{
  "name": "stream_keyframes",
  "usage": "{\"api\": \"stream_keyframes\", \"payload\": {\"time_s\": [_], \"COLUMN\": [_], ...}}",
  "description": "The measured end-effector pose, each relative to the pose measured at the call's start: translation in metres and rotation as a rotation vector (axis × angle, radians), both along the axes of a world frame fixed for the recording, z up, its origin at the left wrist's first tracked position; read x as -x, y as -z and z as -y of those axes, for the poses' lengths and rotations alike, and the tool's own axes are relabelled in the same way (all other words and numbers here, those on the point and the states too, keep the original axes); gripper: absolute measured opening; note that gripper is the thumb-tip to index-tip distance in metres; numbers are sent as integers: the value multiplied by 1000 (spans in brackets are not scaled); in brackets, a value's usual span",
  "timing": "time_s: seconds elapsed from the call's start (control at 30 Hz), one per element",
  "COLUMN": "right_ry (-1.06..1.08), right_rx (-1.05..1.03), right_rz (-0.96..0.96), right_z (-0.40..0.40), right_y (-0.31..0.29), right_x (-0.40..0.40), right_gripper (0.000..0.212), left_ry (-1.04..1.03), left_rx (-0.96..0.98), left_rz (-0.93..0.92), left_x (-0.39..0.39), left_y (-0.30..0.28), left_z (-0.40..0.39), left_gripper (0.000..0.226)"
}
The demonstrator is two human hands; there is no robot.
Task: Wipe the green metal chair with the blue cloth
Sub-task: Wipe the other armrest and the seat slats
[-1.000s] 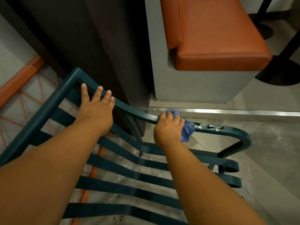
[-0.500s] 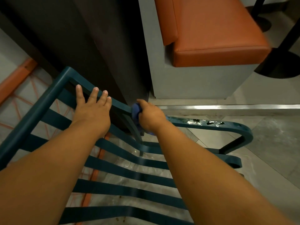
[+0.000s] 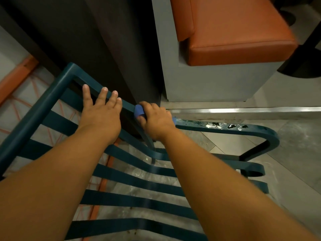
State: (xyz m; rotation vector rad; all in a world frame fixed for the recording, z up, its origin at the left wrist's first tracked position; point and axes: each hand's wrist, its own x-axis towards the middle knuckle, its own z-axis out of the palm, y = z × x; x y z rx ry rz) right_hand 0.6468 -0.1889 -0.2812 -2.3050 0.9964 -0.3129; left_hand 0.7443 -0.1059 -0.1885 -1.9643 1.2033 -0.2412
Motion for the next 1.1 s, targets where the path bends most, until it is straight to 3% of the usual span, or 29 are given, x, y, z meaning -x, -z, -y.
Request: {"api": "stream_keyframes", "payload": {"time_s": [0.17,0.4,0.57,0.67,0.8,0.87,0.97,1.1], "right_ry": [69,168,-8,-67,162,231,188,112], "right_rx": [321,106,326,296,163,282,206,225], "right_rz": [-139,-296,-208,-194,195,88,-243,-252], "right_z": [-12,5,-12,-6,3,5,3,-3], "right_y": [32,10,34,38,13,6,17,33], "right_x": [49,40,90,111,111,107,101,114], "right_gripper": [77,68,86,84,58,56,65,66], "left_ry": [-3,-11,-52,-92,-69,8,69,24], "left_rx": [9,-2,9,9,58,75,64,9], "left_rz": [-2,9,7,1,-164,-307,-477,-571], "left_x": [-2,3,4,8,27,46,76,100], "left_y": [0,2,2,5,19,28,42,58], "left_z": [0,2,2,1,3,7,17,31], "left_gripper": [76,75,75,81,91,87,83,87]}}
